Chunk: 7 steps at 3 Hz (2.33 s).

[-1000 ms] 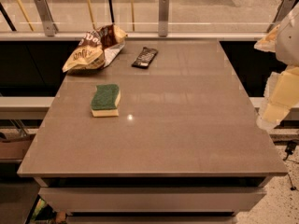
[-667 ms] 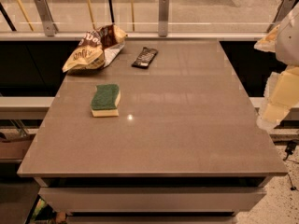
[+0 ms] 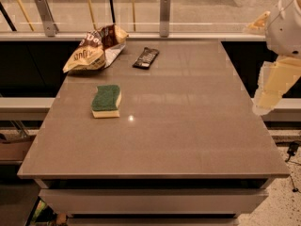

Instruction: Pick brown chip bag

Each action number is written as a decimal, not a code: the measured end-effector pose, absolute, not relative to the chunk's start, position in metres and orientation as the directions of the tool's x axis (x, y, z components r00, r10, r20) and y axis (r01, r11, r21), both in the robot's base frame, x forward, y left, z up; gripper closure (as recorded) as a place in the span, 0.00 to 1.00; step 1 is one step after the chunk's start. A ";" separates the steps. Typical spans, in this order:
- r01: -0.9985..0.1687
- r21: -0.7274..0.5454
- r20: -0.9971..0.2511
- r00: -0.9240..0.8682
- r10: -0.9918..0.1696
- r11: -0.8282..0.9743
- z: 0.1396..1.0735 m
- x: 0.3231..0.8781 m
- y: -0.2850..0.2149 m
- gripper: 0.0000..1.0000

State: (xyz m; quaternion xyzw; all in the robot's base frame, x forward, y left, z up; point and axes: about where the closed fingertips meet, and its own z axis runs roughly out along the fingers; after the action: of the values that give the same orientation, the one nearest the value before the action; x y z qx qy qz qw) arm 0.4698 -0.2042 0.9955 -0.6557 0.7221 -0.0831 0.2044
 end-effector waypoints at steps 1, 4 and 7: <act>-0.882 -0.471 -0.160 0.062 -0.985 0.021 1.003 0.495 -0.192 0.00; -0.770 -0.613 -0.176 0.352 -0.919 -0.178 1.007 0.567 -0.096 0.00; -0.681 -0.702 -0.185 0.457 -0.870 -0.209 0.999 0.632 -0.023 0.00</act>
Offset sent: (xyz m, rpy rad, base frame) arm 0.0880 0.0689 0.0175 -0.0208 -0.2656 0.3214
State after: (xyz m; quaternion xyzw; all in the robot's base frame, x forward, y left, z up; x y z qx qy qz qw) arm 0.6316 -0.0233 0.9992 -0.7671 0.5056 -0.1262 0.3742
